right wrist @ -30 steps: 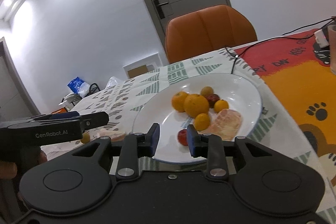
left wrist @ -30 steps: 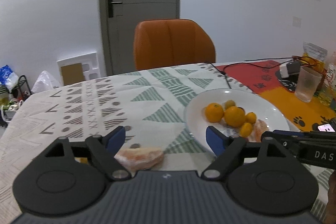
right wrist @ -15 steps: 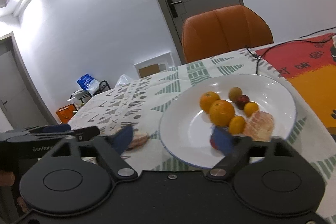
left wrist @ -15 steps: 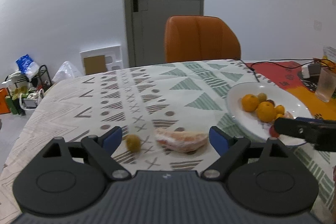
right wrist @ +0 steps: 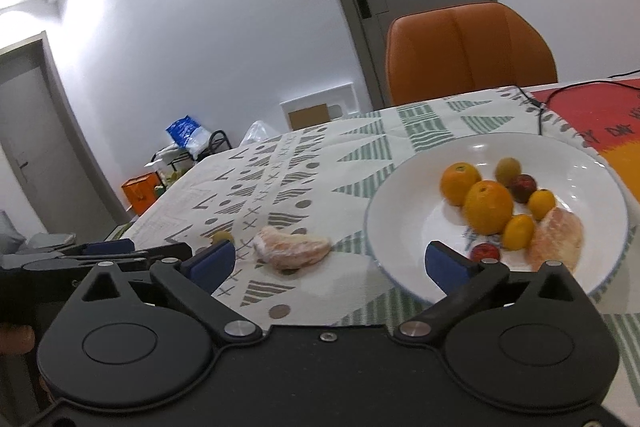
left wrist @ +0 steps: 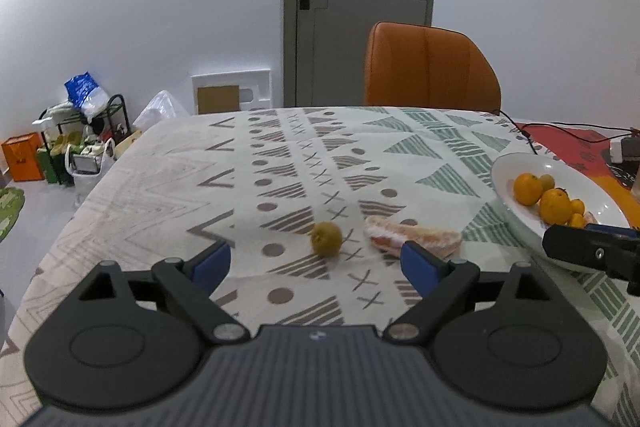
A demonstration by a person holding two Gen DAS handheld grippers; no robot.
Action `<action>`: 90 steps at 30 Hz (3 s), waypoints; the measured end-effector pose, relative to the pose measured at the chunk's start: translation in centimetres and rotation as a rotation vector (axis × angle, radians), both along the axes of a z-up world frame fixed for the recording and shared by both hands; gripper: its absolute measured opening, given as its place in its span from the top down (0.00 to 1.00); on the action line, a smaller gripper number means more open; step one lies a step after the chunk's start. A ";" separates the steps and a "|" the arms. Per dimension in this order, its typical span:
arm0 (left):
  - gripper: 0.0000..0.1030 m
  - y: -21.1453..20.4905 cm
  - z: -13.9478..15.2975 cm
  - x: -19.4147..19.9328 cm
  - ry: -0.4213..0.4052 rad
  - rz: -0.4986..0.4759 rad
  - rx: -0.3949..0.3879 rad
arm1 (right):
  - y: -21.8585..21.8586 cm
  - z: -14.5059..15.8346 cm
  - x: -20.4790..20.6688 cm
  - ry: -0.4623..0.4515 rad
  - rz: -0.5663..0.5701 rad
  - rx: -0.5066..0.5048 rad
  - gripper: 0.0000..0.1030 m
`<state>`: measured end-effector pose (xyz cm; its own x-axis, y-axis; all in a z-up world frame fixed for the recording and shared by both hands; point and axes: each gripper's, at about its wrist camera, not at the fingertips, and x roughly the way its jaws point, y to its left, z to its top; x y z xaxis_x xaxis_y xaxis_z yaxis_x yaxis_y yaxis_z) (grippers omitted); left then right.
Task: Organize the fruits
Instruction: 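Move the right tool to the wrapped pink pomelo segment and grasp it, then lift the pomelo segment with the right tool while the left tool grasps the brown round fruit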
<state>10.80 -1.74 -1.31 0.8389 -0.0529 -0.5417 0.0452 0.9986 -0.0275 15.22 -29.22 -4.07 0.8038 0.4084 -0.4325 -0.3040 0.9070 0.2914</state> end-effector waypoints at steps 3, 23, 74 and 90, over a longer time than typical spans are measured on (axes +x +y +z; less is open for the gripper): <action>0.12 0.7 -0.3 -0.1 0.006 0.014 -0.011 | 0.7 0.1 0.0 0.004 0.024 0.003 0.00; 0.12 5.2 -1.8 0.2 0.034 0.086 -0.072 | 6.2 -1.6 3.2 0.097 0.124 -0.057 0.16; 0.12 7.2 -2.2 2.7 0.029 0.099 -0.129 | 10.1 -1.5 6.9 0.024 0.118 -0.284 0.21; 0.25 2.8 -1.9 4.3 0.013 0.006 -0.108 | 5.7 0.6 5.0 -0.032 0.058 -0.202 0.21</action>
<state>15.10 1.02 -3.24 0.8323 -0.1063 -0.5440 0.0377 0.9900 -0.1358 20.25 -23.57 -3.47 0.7961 0.3622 -0.4848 -0.3639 0.9266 0.0948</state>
